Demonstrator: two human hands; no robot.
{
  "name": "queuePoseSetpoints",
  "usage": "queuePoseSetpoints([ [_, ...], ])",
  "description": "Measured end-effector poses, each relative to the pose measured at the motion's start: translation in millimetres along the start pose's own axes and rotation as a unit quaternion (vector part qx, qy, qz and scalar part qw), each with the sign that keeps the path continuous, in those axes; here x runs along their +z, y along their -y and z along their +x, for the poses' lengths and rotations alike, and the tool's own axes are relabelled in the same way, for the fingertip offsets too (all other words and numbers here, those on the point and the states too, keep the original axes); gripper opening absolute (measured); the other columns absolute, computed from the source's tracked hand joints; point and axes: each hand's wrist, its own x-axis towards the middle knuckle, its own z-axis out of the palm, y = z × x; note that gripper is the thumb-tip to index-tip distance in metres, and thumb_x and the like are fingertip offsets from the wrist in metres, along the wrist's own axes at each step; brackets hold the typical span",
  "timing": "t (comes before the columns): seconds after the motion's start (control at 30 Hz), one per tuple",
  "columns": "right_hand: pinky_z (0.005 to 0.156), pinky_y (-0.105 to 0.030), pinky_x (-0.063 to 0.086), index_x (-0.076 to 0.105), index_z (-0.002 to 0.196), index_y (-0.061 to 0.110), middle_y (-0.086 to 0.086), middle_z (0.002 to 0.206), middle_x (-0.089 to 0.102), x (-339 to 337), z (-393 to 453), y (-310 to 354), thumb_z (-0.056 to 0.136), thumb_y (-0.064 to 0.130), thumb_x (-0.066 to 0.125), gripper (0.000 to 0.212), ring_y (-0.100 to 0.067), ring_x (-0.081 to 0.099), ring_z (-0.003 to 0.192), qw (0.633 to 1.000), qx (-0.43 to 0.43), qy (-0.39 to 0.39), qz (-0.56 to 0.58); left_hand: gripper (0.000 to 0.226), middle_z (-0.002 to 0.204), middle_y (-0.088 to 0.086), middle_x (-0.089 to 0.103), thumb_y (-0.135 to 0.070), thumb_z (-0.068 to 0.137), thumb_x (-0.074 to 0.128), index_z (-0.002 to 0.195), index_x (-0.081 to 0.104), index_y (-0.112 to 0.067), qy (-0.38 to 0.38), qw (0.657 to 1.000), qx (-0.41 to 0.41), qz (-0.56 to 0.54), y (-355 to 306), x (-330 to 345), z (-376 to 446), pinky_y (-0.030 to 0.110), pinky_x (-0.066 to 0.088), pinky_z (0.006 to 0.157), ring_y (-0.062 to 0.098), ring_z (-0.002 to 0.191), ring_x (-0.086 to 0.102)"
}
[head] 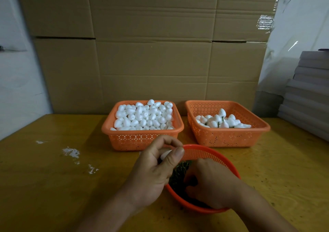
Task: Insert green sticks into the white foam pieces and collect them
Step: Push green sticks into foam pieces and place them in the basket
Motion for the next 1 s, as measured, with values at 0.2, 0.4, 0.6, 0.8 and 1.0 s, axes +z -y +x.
queuePoseSetpoints([
  [0.2, 0.062, -0.025, 0.053, 0.069, 0.084, 0.025, 0.011, 0.077, 0.065, 3, 0, 0, 0.086, 0.034, 0.069, 0.01, -0.008, 0.063, 0.071, 0.999, 0.0, -0.013, 0.041, 0.03, 0.057, 0.001, 0.03, -0.04, 0.079, 0.075, 0.085, 0.06, -0.015, -0.024, 0.991, -0.068, -0.11, -2, -2, 0, 0.018, 0.025, 0.037, 0.008, 0.042, 0.025],
  [0.4, 0.064, -0.026, 0.052, 0.062, 0.075, 0.026, 0.009, 0.076, 0.067, 0, 1, -6, 0.081, 0.028, 0.072, 0.012, -0.006, 0.062, 0.071, 0.991, 0.0, -0.074, 0.112, 0.054, 0.059, -0.002, 0.027, -0.051, 0.082, 0.076, 0.1, 0.06, -0.002, -0.058, 0.973, -0.127, -0.183, -6, 0, 1, 0.018, 0.023, 0.038, 0.007, 0.045, 0.028],
  [0.6, 0.05, -0.019, 0.041, 0.066, 0.075, 0.016, 0.003, 0.06, 0.065, -5, 0, -6, 0.085, 0.016, 0.077, 0.015, -0.002, 0.054, 0.049, 0.918, 0.008, -0.228, 0.324, 0.037, 0.065, 0.002, 0.04, -0.041, 0.084, 0.075, 0.097, 0.067, -0.007, -0.015, 0.94, -0.168, -0.295, -5, -7, 3, 0.021, 0.037, 0.042, 0.01, 0.051, 0.042],
  [0.8, 0.046, -0.019, 0.044, 0.064, 0.071, -0.002, -0.014, 0.062, 0.07, -13, -8, 6, 0.076, 0.009, 0.076, 0.017, -0.011, 0.057, 0.048, 0.755, -0.072, -0.269, 0.593, 0.035, 0.067, 0.002, 0.047, -0.041, 0.08, 0.076, 0.093, 0.064, -0.011, -0.009, 0.939, -0.166, -0.301, -5, -10, 4, 0.022, 0.041, 0.044, 0.011, 0.053, 0.047],
  [1.0, 0.05, -0.027, 0.049, 0.073, 0.07, 0.007, -0.022, 0.072, 0.073, -9, -6, 8, 0.067, 0.021, 0.083, 0.018, -0.016, 0.055, 0.048, 0.707, -0.116, -0.236, 0.656, 0.03, 0.063, 0.0, 0.043, -0.044, 0.087, 0.07, 0.082, 0.06, -0.016, -0.014, 0.942, -0.166, -0.292, -6, -10, 2, 0.02, 0.038, 0.041, 0.008, 0.048, 0.043],
])
